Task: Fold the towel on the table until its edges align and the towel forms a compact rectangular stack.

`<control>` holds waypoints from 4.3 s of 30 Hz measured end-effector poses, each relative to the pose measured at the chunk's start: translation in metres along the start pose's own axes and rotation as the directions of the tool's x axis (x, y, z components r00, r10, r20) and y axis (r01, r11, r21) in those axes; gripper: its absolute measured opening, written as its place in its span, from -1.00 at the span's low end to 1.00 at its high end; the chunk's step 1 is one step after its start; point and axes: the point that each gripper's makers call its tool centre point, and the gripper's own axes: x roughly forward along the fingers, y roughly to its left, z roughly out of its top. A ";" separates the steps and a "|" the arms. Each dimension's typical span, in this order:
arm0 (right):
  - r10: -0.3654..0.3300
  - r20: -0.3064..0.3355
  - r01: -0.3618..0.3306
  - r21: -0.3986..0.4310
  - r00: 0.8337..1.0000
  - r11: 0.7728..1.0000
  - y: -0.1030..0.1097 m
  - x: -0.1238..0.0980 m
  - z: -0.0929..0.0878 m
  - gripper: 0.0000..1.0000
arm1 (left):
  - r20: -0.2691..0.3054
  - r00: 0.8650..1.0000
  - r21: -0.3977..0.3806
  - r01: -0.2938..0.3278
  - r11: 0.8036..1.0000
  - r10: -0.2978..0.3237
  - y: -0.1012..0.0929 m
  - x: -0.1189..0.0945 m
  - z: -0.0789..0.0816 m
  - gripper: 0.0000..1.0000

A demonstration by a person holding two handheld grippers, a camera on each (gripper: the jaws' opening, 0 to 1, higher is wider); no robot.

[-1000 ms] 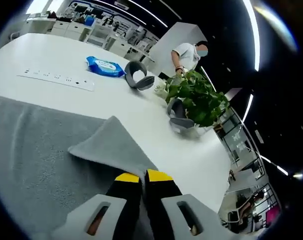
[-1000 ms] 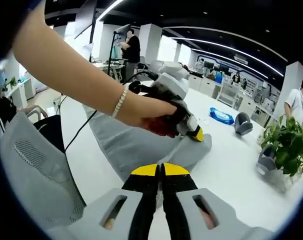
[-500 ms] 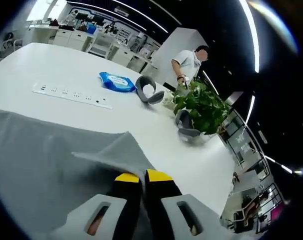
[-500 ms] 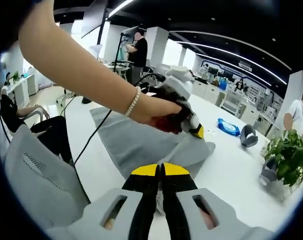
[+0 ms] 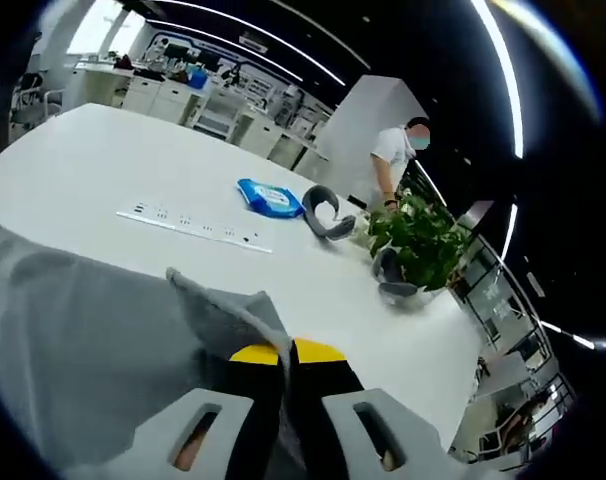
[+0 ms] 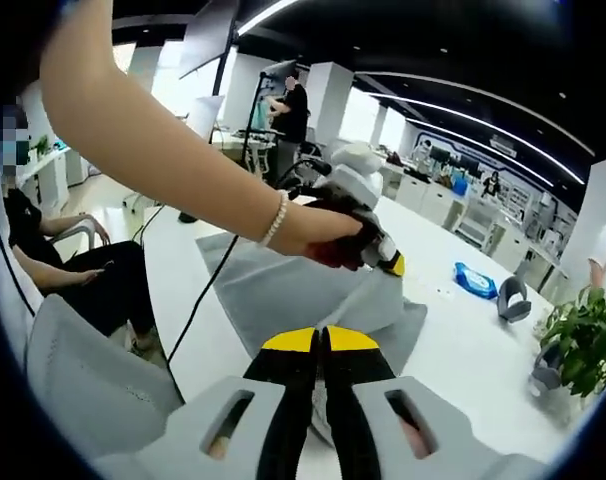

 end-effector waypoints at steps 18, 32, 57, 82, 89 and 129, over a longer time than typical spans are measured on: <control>0.120 0.051 -0.118 -0.037 0.991 0.992 0.074 0.032 0.048 -1.00 | 0.075 0.997 -0.015 -0.017 1.000 0.018 0.051 -0.040 0.043 -0.97; 0.069 0.014 -0.069 -0.013 0.998 0.998 0.062 0.041 0.039 -1.00 | 0.083 0.996 0.084 -0.041 0.996 0.034 0.073 -0.050 0.058 -0.97; -0.182 -0.159 0.207 0.160 0.970 0.965 0.027 0.011 -0.056 -1.00 | 0.071 0.992 0.113 -0.110 0.988 0.102 0.146 -0.100 0.065 -0.96; -0.190 -0.241 0.244 0.217 0.952 0.945 0.031 0.011 -0.084 -1.00 | 0.065 0.980 0.149 -0.196 0.969 0.189 0.216 -0.120 0.078 -0.96; -0.185 -0.258 0.249 0.243 0.948 0.938 0.030 0.010 -0.089 -1.00 | 0.044 0.973 0.144 -0.230 0.962 0.226 0.236 -0.123 0.073 -0.96; -0.070 -0.207 0.131 0.301 0.976 0.945 0.028 0.080 -0.065 -0.98 | -0.064 0.982 -0.037 -0.180 0.983 0.177 0.251 -0.140 -0.058 -0.28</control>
